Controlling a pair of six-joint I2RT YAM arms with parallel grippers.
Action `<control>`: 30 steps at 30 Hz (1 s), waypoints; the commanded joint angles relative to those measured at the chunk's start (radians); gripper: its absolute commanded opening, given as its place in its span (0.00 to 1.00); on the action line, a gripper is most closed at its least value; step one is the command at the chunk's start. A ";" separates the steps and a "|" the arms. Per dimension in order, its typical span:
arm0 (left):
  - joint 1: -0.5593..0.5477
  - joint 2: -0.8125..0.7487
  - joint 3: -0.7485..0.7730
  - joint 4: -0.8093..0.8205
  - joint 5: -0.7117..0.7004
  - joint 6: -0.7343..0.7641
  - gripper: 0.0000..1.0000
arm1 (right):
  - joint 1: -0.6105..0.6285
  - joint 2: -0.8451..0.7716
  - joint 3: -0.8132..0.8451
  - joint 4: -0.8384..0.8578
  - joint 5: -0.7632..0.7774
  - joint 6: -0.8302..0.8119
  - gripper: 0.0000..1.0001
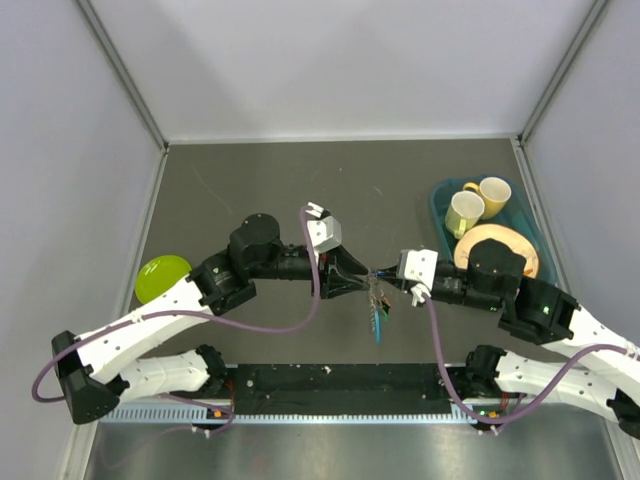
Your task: Remove the keys from the keyring
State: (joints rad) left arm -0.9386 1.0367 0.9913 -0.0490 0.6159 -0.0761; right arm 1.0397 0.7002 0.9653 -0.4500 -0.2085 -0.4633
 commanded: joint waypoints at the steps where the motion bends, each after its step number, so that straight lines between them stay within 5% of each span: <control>1: -0.002 0.016 0.052 0.029 0.051 -0.002 0.40 | 0.000 -0.016 0.067 0.083 -0.020 -0.005 0.00; 15: -0.003 0.034 0.049 0.086 0.079 -0.030 0.28 | 0.000 -0.013 0.066 0.082 -0.016 -0.005 0.00; 23: -0.005 0.033 0.033 0.101 0.085 -0.056 0.00 | 0.000 -0.013 0.065 0.083 0.006 0.008 0.00; 30: -0.006 0.033 0.026 0.109 0.085 -0.065 0.00 | 0.000 0.019 0.088 0.080 0.053 0.054 0.00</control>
State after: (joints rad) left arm -0.9398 1.0718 1.0004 0.0006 0.6807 -0.1299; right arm 1.0397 0.7082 0.9813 -0.4519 -0.1883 -0.4416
